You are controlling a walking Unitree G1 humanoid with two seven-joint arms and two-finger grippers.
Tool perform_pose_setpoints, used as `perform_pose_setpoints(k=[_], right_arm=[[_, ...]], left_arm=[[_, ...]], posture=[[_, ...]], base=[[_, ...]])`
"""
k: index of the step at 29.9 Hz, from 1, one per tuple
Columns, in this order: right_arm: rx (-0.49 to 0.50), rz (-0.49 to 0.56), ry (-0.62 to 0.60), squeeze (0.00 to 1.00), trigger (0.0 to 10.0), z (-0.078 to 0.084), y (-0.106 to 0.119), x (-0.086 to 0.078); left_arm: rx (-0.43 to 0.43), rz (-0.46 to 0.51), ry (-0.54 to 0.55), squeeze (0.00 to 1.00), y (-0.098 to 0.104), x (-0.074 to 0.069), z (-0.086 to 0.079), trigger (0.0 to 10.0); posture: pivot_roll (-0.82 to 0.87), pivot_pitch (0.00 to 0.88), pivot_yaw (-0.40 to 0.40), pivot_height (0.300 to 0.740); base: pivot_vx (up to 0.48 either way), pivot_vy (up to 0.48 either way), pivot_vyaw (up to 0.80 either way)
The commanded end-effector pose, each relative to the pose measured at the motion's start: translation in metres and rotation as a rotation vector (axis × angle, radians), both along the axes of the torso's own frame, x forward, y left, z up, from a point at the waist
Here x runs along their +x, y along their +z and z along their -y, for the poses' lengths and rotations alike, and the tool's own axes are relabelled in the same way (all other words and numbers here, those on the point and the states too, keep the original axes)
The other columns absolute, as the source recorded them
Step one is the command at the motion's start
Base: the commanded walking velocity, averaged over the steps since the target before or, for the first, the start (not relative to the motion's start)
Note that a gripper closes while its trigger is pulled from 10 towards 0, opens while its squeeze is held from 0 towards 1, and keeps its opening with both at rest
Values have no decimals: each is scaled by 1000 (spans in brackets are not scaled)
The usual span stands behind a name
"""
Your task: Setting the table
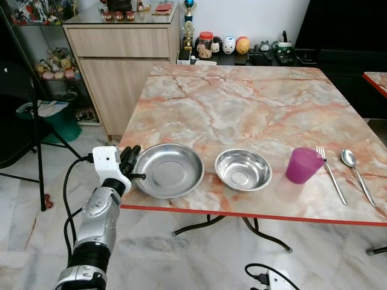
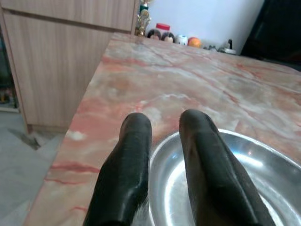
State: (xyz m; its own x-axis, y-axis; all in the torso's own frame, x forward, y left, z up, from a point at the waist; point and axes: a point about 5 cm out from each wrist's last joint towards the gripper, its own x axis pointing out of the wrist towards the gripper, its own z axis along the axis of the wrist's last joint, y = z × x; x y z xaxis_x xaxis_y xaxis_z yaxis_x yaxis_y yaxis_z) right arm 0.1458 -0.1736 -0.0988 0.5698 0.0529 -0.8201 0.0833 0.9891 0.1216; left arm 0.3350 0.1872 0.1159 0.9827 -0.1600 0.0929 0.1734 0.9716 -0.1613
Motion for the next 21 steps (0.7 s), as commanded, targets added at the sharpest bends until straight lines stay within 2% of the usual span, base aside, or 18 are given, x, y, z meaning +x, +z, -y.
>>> perform_pose_setpoints(k=[1,4,6,8,14,15,21], right_arm=[[-2,-1,-4,0,10000,1,0,0],[-4,-2,-5,0,10000,1,0,0],[-4,-2,-6,0,10000,1,0,0],[-3,-1,-7,0,10000,1,0,0],[-2,-1,-10,0,10000,0,0,1],[-2,-1,-11,0,10000,0,0,1],[0,1,-14,0,10000,0,0,1]], left_arm=[[-10,0,-23,1000,4,0,2,10000],[-61,-44,10,1000,6,5,0,10000],[-65,-48,12,1000,7,5,0,10000],[-120,-80,26,1000,8,8,-1,10000],[20,-167,-5,1000,5,9,1,10000],[25,-177,-3,0,4,9,2,10000],[75,-218,-20,0,-3,6,5,10000]], posture=[[103,0,-33,740],[104,0,-31,740],[104,0,-31,740],[101,0,-30,740],[104,0,-28,740],[104,0,-28,740],[101,0,-26,740]], base=[[0,0,0],[0,0,0],[0,0,0],[0,0,0],[0,0,0],[0,0,0],[0,0,0]])
